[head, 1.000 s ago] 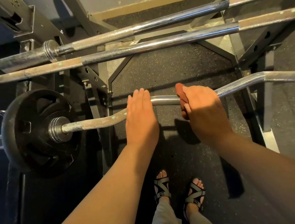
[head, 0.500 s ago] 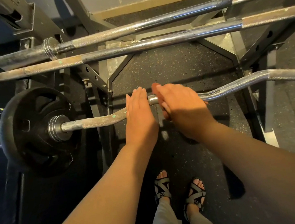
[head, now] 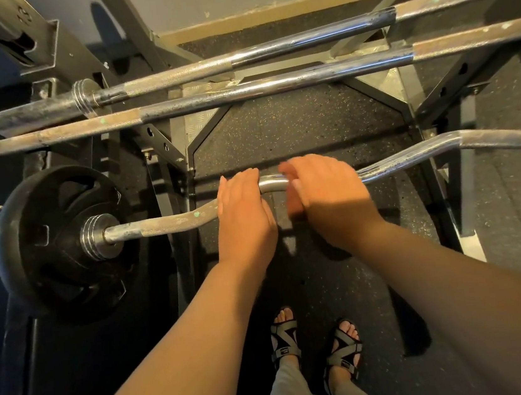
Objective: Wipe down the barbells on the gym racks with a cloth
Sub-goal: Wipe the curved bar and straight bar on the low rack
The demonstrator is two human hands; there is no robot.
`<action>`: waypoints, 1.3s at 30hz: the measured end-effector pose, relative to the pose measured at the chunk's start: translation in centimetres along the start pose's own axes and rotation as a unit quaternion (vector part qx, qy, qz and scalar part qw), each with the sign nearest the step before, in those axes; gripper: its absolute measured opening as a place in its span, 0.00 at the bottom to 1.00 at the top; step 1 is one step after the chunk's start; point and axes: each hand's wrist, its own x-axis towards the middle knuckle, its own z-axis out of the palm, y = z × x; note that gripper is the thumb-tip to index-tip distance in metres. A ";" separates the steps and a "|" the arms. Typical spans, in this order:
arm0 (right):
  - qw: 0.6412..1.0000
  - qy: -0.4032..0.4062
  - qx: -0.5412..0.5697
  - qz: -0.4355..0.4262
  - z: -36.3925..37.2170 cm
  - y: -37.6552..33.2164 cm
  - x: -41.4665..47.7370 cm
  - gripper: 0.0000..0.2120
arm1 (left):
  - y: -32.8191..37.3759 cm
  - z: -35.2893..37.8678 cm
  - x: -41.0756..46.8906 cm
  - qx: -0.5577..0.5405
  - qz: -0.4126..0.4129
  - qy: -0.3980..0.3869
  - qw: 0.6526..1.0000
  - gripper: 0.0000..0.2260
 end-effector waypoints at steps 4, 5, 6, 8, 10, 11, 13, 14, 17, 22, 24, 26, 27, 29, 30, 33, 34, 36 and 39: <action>0.985 0.121 -0.074 0.096 0.3 0.8 -1.9 0.14 | -0.1 0.4 0.1 0.019 0.008 0.023 1.000 0.13; 0.984 0.102 -0.075 0.129 0.4 -0.1 -1.5 0.13 | 0.0 0.5 0.1 0.025 0.013 0.031 0.999 0.12; 0.983 0.073 -0.070 0.153 0.8 -1.0 -0.8 0.12 | 0.1 0.7 0.1 0.032 0.017 0.038 0.999 0.12; 0.990 0.044 -0.032 0.130 1.4 -2.8 0.2 0.07 | 0.5 0.9 0.2 0.050 0.018 0.040 0.998 0.13; 0.997 0.049 0.007 0.052 1.7 -3.3 0.1 0.11 | 0.6 1.0 0.2 0.068 0.010 0.033 0.997 0.16; 0.999 0.037 0.028 0.017 1.2 -2.7 0.1 0.11 | 0.5 1.1 0.2 0.077 0.011 0.029 0.997 0.16; 0.999 -0.005 0.042 -0.022 -0.1 -0.6 -0.2 0.06 | 0.1 1.0 0.2 0.089 0.025 0.025 0.995 0.12; 0.999 -0.021 0.032 -0.024 -0.7 0.8 -0.6 0.03 | -0.1 1.0 0.2 0.091 0.031 0.026 0.995 0.12; 0.997 0.072 0.002 0.013 -1.5 3.4 -2.9 0.09 | 0.0 0.8 0.2 0.092 0.033 0.037 0.994 0.10; 0.987 0.063 -0.025 0.148 0.5 -0.5 -2.4 0.07 | 1.9 2.0 0.6 0.155 0.045 -0.005 0.987 0.18; 0.996 0.021 -0.010 0.081 1.1 -0.8 -2.0 0.19 | 2.8 2.7 0.9 0.145 0.057 -0.043 0.987 0.21; 1.000 -0.004 0.025 0.014 -0.1 0.7 -1.4 0.15 | 2.9 3.0 1.1 0.127 0.054 -0.043 0.990 0.19; 0.999 -0.021 0.028 -0.009 -1.2 1.7 -1.4 0.12 | 2.8 3.1 1.1 0.126 0.054 -0.033 0.990 0.18; 0.999 -0.024 0.040 -0.008 -3.0 3.7 -1.7 0.10 | 2.3 3.4 0.9 0.140 0.065 -0.011 0.988 0.16; 0.999 -0.008 0.049 0.015 -3.7 4.8 -2.2 0.11 | 2.0 3.5 0.8 0.144 0.072 -0.004 0.987 0.16; 0.995 0.059 0.008 0.083 -3.3 4.9 -3.8 0.10 | 2.1 3.8 0.8 0.144 0.075 0.012 0.987 0.16; 0.992 0.070 -0.013 0.105 -2.6 4.0 -3.8 0.09 | 2.2 4.0 0.8 0.144 0.072 0.018 0.987 0.16; 0.988 0.065 -0.055 0.131 -1.1 2.1 -3.1 0.07 | 2.3 4.3 0.7 0.146 0.066 0.024 0.987 0.16; 0.996 0.036 -0.020 0.075 0.0 1.3 -2.5 0.13 | 2.2 4.2 0.6 0.152 0.073 0.019 0.986 0.15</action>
